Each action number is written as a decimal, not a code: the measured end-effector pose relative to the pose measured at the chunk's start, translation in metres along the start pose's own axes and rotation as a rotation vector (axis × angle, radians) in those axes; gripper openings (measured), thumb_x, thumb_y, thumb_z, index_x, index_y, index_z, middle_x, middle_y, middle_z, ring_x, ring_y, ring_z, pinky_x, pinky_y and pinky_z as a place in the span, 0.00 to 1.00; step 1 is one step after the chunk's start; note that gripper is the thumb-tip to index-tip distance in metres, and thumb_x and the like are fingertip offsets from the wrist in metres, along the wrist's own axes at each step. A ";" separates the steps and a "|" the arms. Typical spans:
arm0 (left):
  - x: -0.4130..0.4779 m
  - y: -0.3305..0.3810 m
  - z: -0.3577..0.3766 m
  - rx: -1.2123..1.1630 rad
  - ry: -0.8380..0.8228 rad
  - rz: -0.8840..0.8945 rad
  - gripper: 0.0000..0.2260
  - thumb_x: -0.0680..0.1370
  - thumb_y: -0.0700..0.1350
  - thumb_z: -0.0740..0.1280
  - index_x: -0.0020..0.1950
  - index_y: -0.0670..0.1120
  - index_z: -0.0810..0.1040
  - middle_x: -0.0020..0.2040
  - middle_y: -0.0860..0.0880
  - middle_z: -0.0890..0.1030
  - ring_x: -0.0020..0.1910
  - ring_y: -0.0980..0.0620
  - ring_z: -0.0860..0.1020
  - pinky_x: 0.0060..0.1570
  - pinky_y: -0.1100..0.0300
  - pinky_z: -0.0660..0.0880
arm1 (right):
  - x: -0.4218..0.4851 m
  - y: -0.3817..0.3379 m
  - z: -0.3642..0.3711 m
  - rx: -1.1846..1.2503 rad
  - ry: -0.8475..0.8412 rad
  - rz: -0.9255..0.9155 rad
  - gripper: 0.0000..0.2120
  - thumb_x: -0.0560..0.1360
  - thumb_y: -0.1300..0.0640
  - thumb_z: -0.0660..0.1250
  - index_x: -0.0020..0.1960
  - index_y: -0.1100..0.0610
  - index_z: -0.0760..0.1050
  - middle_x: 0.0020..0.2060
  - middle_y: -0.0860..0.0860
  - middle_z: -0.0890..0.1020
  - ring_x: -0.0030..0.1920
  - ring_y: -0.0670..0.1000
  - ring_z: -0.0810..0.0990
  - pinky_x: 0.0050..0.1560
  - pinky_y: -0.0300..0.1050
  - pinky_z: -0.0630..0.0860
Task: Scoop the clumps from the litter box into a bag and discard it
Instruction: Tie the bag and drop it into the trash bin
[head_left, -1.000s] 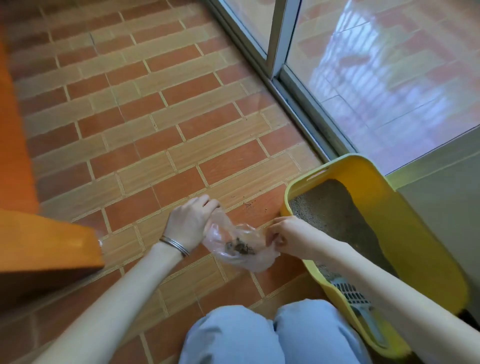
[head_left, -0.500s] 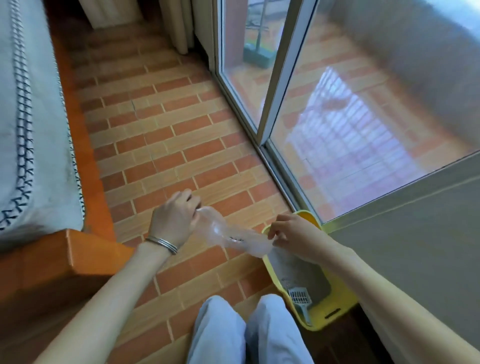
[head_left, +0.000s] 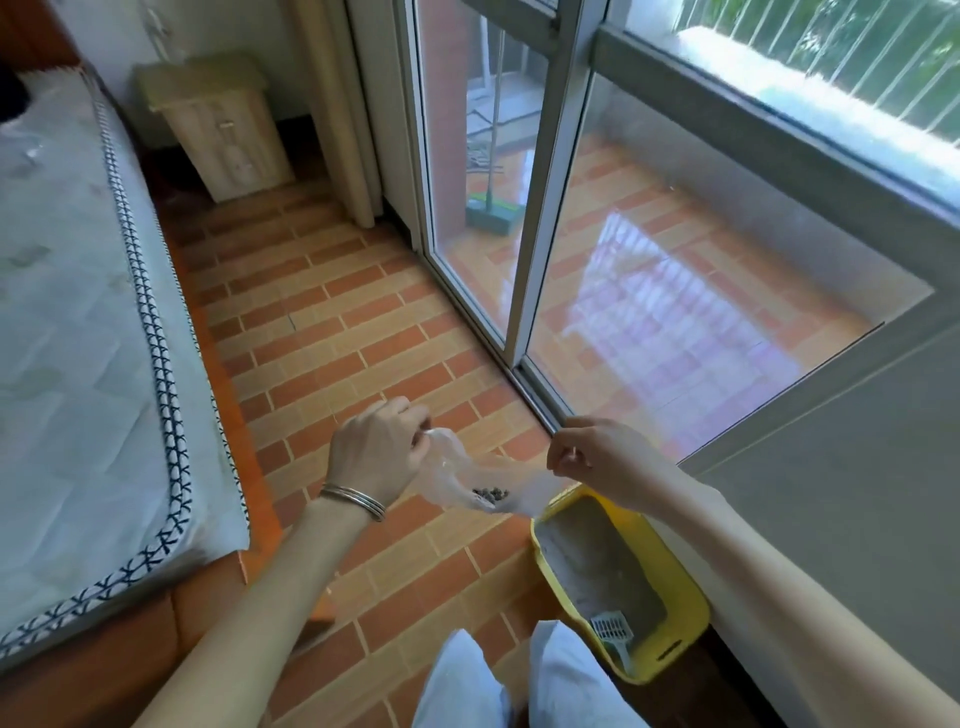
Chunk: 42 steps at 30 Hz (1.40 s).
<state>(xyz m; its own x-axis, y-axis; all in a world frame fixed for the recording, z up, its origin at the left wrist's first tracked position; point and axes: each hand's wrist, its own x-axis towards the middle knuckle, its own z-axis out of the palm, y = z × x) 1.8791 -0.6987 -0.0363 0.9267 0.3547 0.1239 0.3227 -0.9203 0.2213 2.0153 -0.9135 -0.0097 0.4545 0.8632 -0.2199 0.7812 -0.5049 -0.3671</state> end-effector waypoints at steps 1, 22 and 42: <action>0.001 0.001 -0.009 -0.011 -0.009 -0.002 0.02 0.72 0.44 0.68 0.44 0.48 0.79 0.39 0.49 0.78 0.40 0.45 0.78 0.33 0.58 0.71 | -0.001 -0.005 -0.007 0.007 0.000 0.001 0.05 0.77 0.56 0.64 0.50 0.53 0.78 0.43 0.43 0.71 0.42 0.43 0.70 0.35 0.26 0.61; -0.004 0.059 -0.056 -1.033 -0.423 -0.136 0.01 0.81 0.40 0.58 0.50 0.44 0.69 0.41 0.53 0.82 0.41 0.63 0.81 0.46 0.67 0.75 | -0.033 -0.059 -0.037 0.434 0.100 -0.069 0.02 0.73 0.60 0.69 0.46 0.55 0.78 0.43 0.47 0.77 0.43 0.45 0.79 0.46 0.34 0.77; -0.021 0.081 -0.107 -0.164 -0.436 0.443 0.13 0.80 0.52 0.58 0.61 0.54 0.77 0.55 0.50 0.74 0.54 0.50 0.70 0.48 0.64 0.63 | -0.040 -0.057 -0.067 0.348 0.149 -0.116 0.16 0.76 0.53 0.63 0.63 0.48 0.75 0.35 0.40 0.66 0.35 0.39 0.68 0.36 0.31 0.64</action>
<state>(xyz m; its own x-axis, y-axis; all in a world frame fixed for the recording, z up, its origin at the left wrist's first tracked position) 1.8652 -0.7633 0.0820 0.9697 -0.1851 -0.1595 -0.1107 -0.9146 0.3890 1.9809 -0.9183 0.0804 0.4485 0.8931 -0.0349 0.6512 -0.3533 -0.6717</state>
